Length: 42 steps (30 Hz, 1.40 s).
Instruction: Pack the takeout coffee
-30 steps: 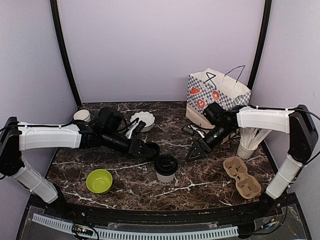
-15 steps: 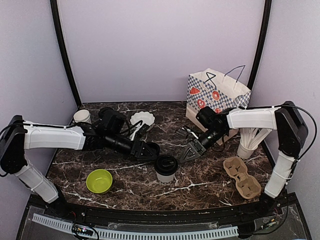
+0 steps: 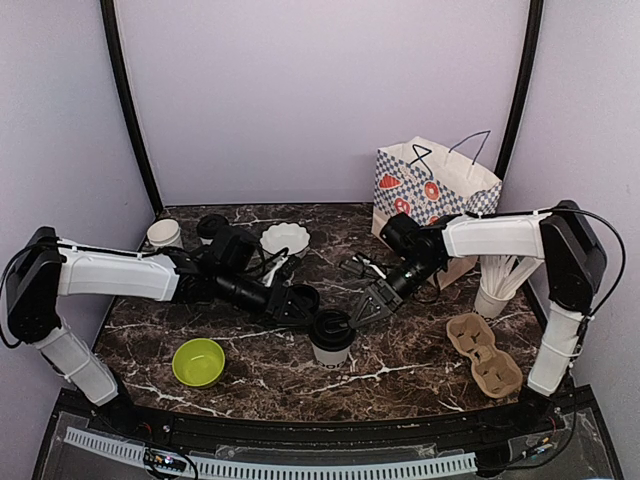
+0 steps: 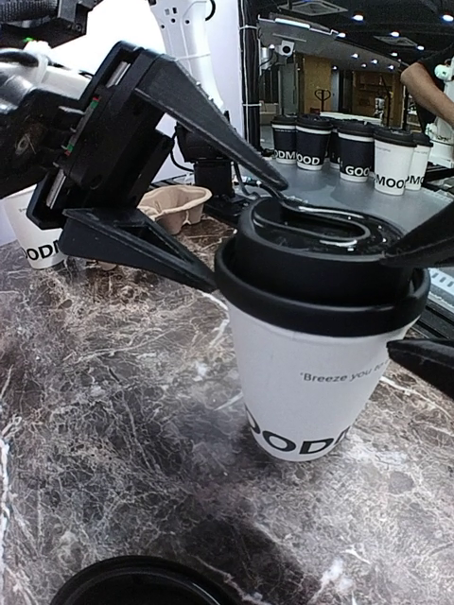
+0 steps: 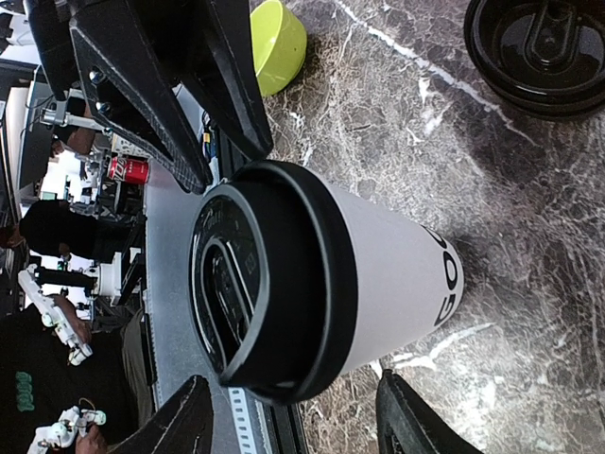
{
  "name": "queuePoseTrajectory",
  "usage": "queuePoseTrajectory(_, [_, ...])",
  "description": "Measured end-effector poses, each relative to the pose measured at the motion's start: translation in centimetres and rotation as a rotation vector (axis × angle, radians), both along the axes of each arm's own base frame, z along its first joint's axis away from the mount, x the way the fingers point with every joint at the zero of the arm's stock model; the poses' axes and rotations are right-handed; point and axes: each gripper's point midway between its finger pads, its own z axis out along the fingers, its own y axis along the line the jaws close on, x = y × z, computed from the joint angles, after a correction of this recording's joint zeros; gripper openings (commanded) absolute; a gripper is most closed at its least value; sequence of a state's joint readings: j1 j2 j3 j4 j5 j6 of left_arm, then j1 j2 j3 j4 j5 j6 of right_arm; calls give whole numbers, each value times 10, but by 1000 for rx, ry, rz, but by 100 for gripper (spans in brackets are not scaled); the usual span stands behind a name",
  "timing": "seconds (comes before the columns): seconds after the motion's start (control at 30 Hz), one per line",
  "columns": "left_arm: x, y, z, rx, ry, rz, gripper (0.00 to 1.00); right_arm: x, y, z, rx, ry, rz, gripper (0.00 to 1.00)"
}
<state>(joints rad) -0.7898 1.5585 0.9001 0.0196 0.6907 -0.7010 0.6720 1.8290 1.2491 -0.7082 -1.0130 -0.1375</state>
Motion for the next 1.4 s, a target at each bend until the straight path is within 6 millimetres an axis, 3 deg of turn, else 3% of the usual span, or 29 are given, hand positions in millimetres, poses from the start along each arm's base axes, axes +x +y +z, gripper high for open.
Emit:
queuePoseTrajectory(0.43, [2,3,-15,56,21,13,23,-4,7,-6,-17,19,21,50])
queuePoseTrajectory(0.6, [4,3,-23,99,50,17,21,-3,8,-9,-38,43,15,42])
queuePoseTrajectory(0.8, [2,1,-28,132,108,2,19,-1,7,-11,-75,85,7,42])
queuePoseTrajectory(0.97, [2,1,-24,130,96,-9,21,-1,7,-9,-74,87,18,48])
queuePoseTrajectory(1.17, [7,-1,-21,146,23,-16,27,0,7,-6,-61,29,54,67])
queuePoseTrajectory(1.4, [10,-2,-15,160,-45,-20,35,4,3,-2,-64,-45,77,71])
